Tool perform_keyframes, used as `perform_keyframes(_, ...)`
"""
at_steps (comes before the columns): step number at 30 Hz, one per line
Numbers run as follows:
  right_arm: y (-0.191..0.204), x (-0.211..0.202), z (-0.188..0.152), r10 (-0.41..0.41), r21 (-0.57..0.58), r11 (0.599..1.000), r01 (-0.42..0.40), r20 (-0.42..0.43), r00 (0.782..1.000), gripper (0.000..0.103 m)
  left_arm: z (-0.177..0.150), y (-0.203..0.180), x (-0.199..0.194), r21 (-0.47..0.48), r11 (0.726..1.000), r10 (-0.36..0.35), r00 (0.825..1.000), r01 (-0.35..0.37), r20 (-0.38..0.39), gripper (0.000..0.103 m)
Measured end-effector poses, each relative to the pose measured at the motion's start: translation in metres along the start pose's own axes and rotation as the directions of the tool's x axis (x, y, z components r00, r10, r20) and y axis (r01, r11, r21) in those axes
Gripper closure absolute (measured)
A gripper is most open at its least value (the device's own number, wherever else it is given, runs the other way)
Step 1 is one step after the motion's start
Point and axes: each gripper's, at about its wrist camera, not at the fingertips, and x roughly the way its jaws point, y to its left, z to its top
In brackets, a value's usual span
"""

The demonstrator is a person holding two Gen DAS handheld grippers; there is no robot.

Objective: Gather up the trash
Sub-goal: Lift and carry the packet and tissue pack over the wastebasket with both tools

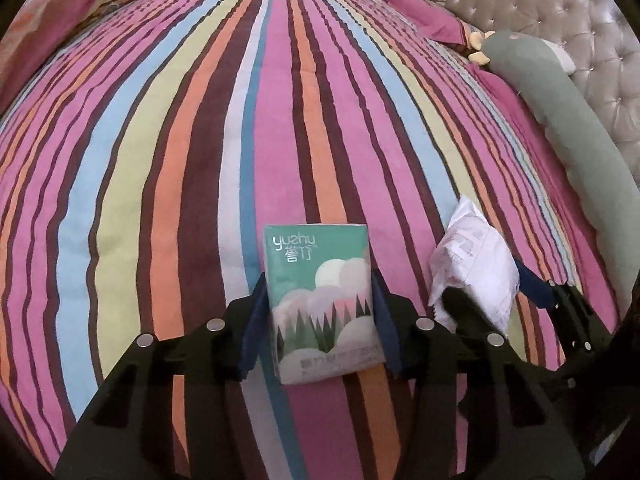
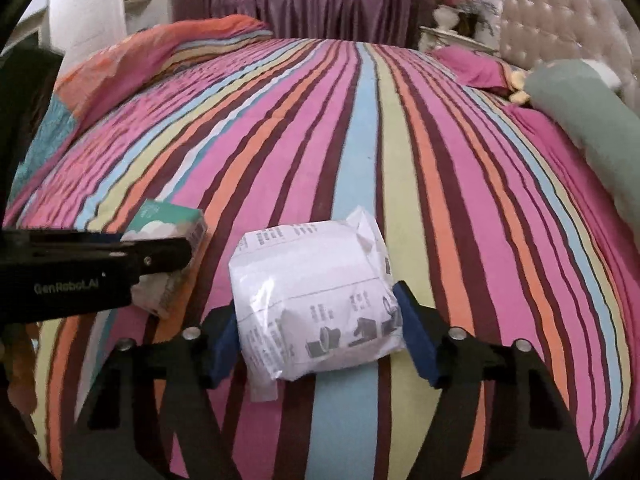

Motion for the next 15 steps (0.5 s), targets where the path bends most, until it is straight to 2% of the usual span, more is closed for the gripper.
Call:
perform_keyframes(4,-0.007,-0.017,-0.006,0.004,0.068,0.998,-0.005,0.019,1.0,0.039,-0.01,-0.002,-0.015,0.007,1.0,0.004,1.0,-0.004,0.02,0.055)
perform_keyframes(8,-0.01,-0.044,-0.015,0.04,0.136,0.99,-0.046,0.04,0.998,0.039,-0.026,-0.004,-0.04,0.019,1.0,0.004,0.999,-0.004,0.043,0.055)
perform_keyframes(15,-0.004,-0.1,-0.046,0.073,0.196,0.977,-0.084,0.063,0.995,0.039,-0.076,-0.004,-0.092,0.003,1.0,-0.017,0.998,0.017,0.064,0.055)
